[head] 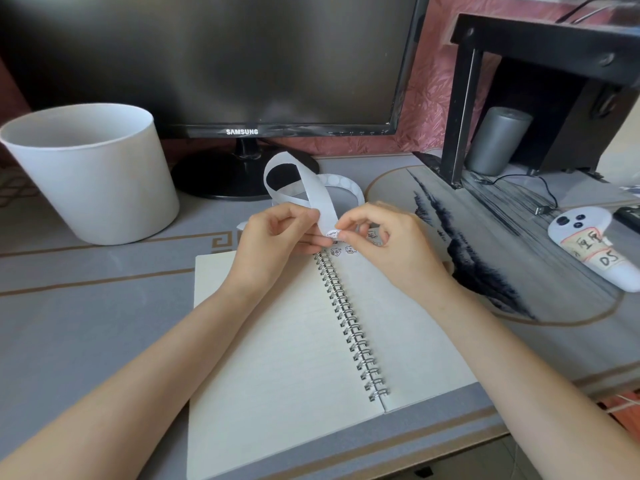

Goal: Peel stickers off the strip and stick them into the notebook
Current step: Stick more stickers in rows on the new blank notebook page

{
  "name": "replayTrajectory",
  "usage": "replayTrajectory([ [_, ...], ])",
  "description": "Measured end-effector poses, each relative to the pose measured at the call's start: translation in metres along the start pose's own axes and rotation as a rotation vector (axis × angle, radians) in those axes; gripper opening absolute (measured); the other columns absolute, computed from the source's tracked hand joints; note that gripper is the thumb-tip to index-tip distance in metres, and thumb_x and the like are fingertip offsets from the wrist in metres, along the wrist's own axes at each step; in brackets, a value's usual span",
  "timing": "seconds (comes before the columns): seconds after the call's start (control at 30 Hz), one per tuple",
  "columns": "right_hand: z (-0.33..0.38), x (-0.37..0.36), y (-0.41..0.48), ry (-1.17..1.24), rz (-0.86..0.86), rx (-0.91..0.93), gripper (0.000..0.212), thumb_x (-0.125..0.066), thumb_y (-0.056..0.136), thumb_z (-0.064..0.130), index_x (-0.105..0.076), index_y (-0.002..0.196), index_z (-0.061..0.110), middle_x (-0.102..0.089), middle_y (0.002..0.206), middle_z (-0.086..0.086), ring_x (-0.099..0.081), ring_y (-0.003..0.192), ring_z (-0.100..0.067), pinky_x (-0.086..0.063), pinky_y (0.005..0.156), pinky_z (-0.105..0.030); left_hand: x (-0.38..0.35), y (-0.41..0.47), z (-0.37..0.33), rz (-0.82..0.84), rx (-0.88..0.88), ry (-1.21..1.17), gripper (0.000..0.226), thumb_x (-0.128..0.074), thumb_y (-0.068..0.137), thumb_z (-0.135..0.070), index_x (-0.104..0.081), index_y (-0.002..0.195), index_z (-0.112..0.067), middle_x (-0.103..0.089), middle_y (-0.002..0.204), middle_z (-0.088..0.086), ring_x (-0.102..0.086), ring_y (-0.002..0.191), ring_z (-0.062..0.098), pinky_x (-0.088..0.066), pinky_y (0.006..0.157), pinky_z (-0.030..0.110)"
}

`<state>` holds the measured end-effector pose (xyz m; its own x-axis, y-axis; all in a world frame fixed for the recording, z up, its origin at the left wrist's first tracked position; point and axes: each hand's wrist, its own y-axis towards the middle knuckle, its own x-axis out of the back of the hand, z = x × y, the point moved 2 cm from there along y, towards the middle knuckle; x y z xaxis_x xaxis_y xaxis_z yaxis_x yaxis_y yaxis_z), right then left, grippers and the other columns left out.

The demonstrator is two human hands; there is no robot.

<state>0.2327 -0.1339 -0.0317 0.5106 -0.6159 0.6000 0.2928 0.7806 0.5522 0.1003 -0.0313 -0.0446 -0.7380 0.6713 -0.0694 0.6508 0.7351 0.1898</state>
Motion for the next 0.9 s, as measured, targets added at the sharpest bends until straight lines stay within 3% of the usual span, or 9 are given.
replayTrajectory([
  [0.17,-0.0003,0.0023,0.0012,0.075,-0.055,-0.032,0.009,-0.071,0.081,0.008,-0.073,0.086,0.015,-0.057,0.072,0.019,-0.050,0.067,0.002,-0.034,0.063,-0.006,-0.0011,0.0006,0.0022,0.049,-0.003,-0.009,0.016,-0.056,0.093,-0.014,-0.064,0.087,-0.002,-0.072,0.080,0.012,-0.072,0.079,0.021,-0.058,0.071,0.026],
  [0.33,0.0011,0.0014,0.0010,0.091,-0.040,-0.026,0.007,-0.070,0.081,0.007,-0.073,0.085,0.012,-0.058,0.073,0.018,-0.050,0.068,0.002,-0.034,0.065,-0.006,-0.0013,0.0000,0.0038,0.085,-0.008,0.047,0.014,-0.062,0.088,-0.007,-0.064,0.089,0.007,-0.072,0.082,0.016,-0.072,0.077,0.015,-0.055,0.070,0.021],
  [0.5,0.0030,0.0014,0.0007,0.067,-0.029,-0.027,0.005,-0.071,0.081,0.010,-0.073,0.084,0.014,-0.058,0.072,0.014,-0.050,0.064,0.000,-0.034,0.062,-0.007,-0.0015,-0.0002,0.0028,0.081,-0.011,0.039,0.009,-0.063,0.088,-0.008,-0.068,0.085,0.000,-0.073,0.081,0.016,-0.071,0.075,0.015,-0.054,0.069,0.019],
  [0.63,0.0061,0.0021,0.0002,0.054,-0.027,-0.047,0.005,-0.073,0.079,0.008,-0.073,0.084,0.010,-0.054,0.068,0.017,-0.049,0.055,0.005,-0.033,0.057,-0.004,-0.0024,-0.0004,0.0030,0.083,-0.008,0.026,0.012,-0.063,0.087,-0.006,-0.067,0.088,0.005,-0.073,0.078,0.014,-0.071,0.072,0.013,-0.054,0.068,0.018],
  [0.9,0.0020,0.0011,-0.0005,0.015,-0.004,-0.053,0.005,-0.072,0.080,0.016,-0.068,0.083,0.016,-0.056,0.074,0.015,-0.049,0.057,0.002,-0.031,0.054,-0.009,-0.0029,-0.0013,0.0014,0.078,-0.005,0.031,0.008,-0.064,0.087,-0.007,-0.069,0.084,-0.002,-0.073,0.072,0.007,-0.071,0.070,0.012,-0.053,0.066,0.017],
])
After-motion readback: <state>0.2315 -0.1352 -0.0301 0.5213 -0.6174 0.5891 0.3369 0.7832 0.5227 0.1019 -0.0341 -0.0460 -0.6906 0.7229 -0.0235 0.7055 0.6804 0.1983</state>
